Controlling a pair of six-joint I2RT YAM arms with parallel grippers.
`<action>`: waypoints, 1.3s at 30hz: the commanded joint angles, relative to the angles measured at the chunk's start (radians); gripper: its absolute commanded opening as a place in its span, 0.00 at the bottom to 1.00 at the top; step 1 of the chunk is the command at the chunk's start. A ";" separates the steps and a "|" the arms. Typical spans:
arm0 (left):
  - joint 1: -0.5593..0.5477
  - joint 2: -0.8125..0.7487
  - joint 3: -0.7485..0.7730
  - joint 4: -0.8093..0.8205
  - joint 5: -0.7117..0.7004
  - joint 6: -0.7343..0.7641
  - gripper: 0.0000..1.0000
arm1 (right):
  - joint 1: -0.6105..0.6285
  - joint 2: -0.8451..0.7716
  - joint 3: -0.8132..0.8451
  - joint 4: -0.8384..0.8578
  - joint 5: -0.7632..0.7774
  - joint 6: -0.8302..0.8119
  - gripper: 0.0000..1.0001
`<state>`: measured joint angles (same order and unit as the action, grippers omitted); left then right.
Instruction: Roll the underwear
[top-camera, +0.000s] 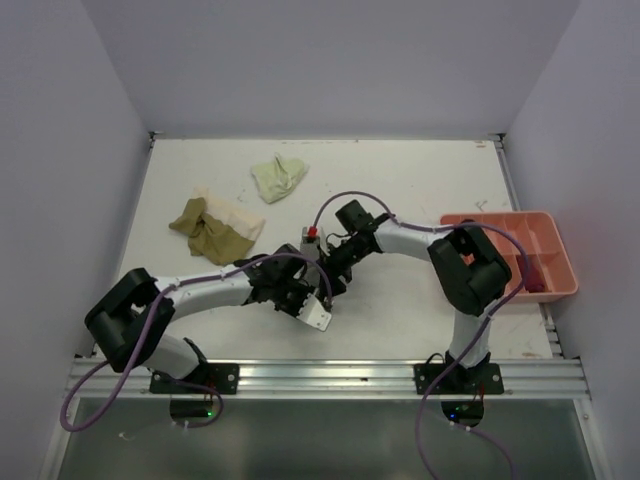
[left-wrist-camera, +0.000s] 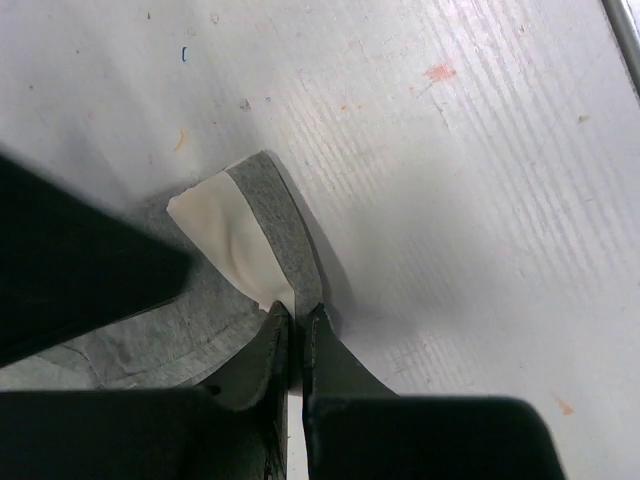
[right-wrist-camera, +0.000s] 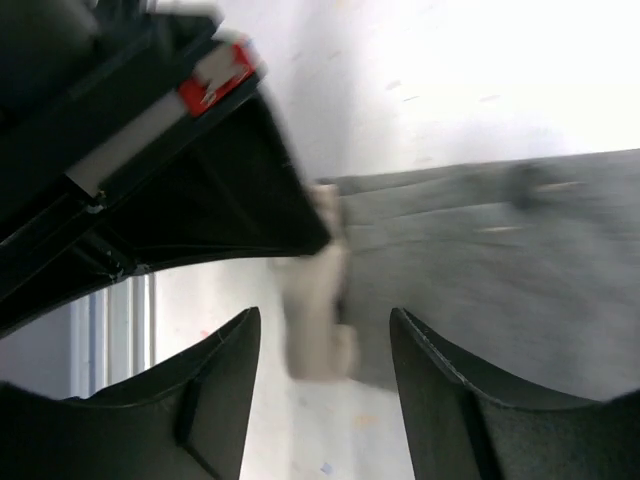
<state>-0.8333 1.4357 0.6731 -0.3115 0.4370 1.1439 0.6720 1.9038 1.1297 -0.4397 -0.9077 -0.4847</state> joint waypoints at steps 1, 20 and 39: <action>-0.010 0.054 0.083 -0.208 0.062 -0.073 0.00 | -0.127 -0.104 0.085 0.006 -0.017 0.064 0.60; 0.258 0.745 0.704 -0.748 0.436 -0.142 0.00 | -0.327 -0.446 0.073 -0.430 0.092 -0.267 0.54; 0.318 0.960 0.835 -0.804 0.408 -0.141 0.04 | 0.317 -0.361 -0.172 0.090 0.771 -0.206 0.54</action>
<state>-0.5236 2.3253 1.5227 -1.2465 1.0908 0.9653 0.9684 1.5417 0.9596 -0.5133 -0.2741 -0.7193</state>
